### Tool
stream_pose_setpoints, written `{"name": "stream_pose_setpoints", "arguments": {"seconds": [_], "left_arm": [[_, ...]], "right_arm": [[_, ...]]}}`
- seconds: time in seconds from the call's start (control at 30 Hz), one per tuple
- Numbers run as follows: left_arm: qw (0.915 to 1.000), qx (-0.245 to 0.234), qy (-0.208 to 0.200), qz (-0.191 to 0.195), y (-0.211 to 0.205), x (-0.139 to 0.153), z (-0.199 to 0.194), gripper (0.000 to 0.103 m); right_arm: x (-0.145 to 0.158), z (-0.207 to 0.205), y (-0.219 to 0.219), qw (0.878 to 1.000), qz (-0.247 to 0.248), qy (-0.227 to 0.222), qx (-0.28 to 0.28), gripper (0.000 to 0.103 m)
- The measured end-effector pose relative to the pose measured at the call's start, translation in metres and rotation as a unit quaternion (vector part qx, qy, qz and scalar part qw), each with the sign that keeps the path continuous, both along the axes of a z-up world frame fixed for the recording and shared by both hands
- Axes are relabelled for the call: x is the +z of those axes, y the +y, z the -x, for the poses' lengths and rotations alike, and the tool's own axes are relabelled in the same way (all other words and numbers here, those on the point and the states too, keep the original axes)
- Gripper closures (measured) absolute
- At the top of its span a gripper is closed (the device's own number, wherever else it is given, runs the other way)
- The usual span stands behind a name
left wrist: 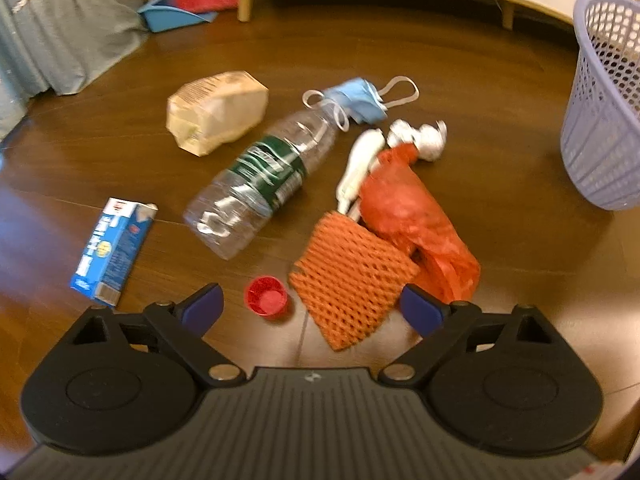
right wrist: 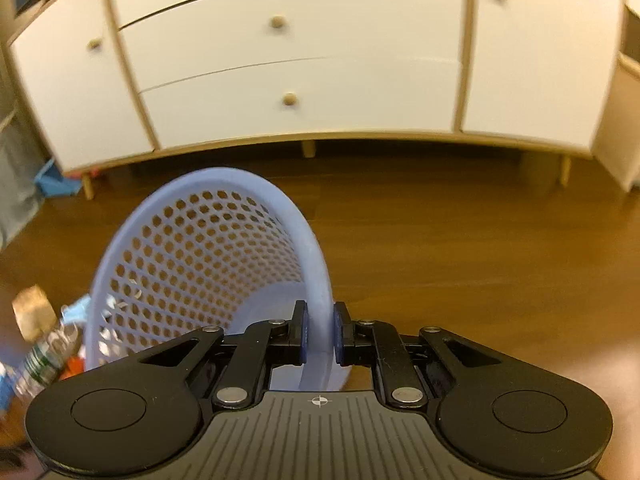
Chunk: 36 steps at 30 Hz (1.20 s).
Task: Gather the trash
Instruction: 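Grasp the lavender wastebasket rim with the right gripper and lift it, then grasp the orange foam net with the left gripper while the right holds the basket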
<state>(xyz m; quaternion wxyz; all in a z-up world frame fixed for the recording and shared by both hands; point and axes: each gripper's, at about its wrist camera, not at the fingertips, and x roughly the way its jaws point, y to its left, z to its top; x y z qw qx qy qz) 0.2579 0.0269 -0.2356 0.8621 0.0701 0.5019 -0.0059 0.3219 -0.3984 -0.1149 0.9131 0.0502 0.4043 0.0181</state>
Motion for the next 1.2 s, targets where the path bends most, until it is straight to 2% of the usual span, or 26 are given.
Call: {"name": "stream_pose_setpoints", "arguments": {"seconds": [0.1, 0.4, 0.53, 0.63, 0.7, 0.87, 0.93, 1.03, 1.2], "left_arm": [[0.9999, -0.011, 0.005, 0.000, -0.006, -0.009, -0.005, 0.010], [0.9997, -0.014, 0.020, 0.008, -0.013, -0.025, -0.021, 0.013], [0.9993, -0.014, 0.022, 0.026, -0.012, -0.030, -0.025, 0.027], [0.9992, -0.015, 0.023, 0.030, -0.015, -0.036, -0.031, 0.031], [0.9988, -0.015, 0.031, 0.036, -0.016, -0.041, -0.034, 0.041], [0.9970, -0.010, 0.050, 0.059, -0.016, -0.055, -0.041, 0.073], [0.9960, -0.015, 0.054, 0.070, -0.014, -0.058, -0.042, 0.095], [0.9970, -0.017, 0.042, 0.063, -0.012, -0.055, -0.039, 0.096], [0.9975, -0.033, 0.011, 0.062, -0.007, -0.032, -0.029, 0.097]], "right_arm": [[0.005, 0.006, -0.006, 0.999, 0.028, -0.006, -0.021, 0.094], [0.020, 0.004, -0.014, 0.998, 0.038, -0.007, -0.051, 0.094], [0.023, 0.005, -0.013, 0.998, 0.037, -0.005, -0.051, 0.094], [0.021, 0.004, -0.014, 0.998, 0.037, -0.003, -0.051, 0.094], [0.021, 0.004, -0.015, 0.998, 0.036, -0.001, -0.053, 0.094], [0.020, 0.005, -0.019, 0.998, 0.029, 0.002, -0.057, 0.094], [0.019, 0.004, -0.020, 0.998, 0.027, 0.002, -0.058, 0.094], [0.018, 0.005, -0.022, 0.998, 0.021, 0.002, -0.062, 0.094], [0.017, 0.009, -0.021, 0.998, 0.013, 0.000, -0.065, 0.094]]}}
